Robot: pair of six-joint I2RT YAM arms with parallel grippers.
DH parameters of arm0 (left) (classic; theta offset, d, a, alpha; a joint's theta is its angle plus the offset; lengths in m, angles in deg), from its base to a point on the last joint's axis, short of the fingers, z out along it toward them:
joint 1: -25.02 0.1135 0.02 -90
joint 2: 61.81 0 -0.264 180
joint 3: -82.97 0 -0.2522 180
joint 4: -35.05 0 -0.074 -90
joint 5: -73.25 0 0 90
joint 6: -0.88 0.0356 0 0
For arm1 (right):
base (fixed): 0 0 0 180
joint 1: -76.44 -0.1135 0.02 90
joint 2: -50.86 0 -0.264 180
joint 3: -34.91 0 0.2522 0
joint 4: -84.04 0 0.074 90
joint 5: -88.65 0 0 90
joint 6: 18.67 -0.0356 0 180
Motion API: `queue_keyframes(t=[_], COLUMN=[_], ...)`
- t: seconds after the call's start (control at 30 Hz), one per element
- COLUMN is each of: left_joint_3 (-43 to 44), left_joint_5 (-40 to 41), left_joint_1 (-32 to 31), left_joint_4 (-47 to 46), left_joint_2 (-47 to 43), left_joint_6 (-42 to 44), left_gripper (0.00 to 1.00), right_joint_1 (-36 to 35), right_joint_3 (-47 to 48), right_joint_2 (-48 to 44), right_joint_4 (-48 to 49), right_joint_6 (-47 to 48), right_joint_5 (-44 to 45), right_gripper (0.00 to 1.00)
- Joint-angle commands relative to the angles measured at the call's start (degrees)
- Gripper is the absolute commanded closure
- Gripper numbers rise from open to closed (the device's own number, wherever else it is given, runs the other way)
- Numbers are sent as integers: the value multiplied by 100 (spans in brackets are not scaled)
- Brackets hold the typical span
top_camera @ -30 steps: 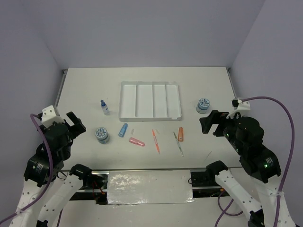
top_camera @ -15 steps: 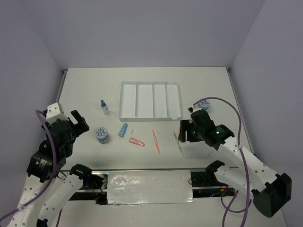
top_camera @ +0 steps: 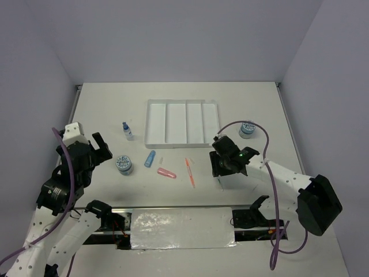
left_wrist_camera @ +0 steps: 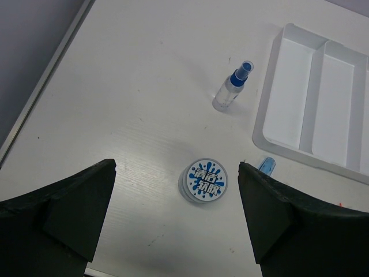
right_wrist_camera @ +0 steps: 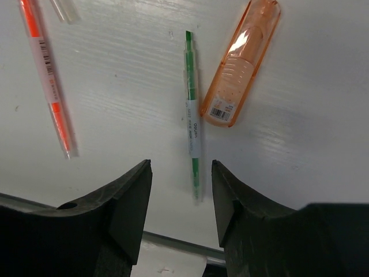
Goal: Sort the stationery into containers
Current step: Pick up the pen from the center of the board.
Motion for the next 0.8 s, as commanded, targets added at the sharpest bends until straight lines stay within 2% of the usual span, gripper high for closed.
queue_keyframes(t=[0.0,0.67,0.7,0.73,0.77], left_joint_3=[-7,-25,-25,-25,-25], left_joint_5=[-91,-205,-214,-205,-205], left_joint_1=[13,22,13,21,22], left_joint_4=[-325,-369,-360,-369,-369], left_joint_2=[120,85,76,76,76], left_joint_6=[132,168,168,168,176], left_gripper=[1,1,1,1,1], right_joint_1=[-115,-116,-124,-142,-151], right_joint_3=[101,4,4,-5,-5], right_joint_2=[299,1503,1530,1548,1591], right_joint_4=[233,936,971,1041,1068], right_joint_6=[-69,-52,-34,-26,-34], right_joint_5=[219,132,88,70,79], right_gripper=[47,56,57,64,66])
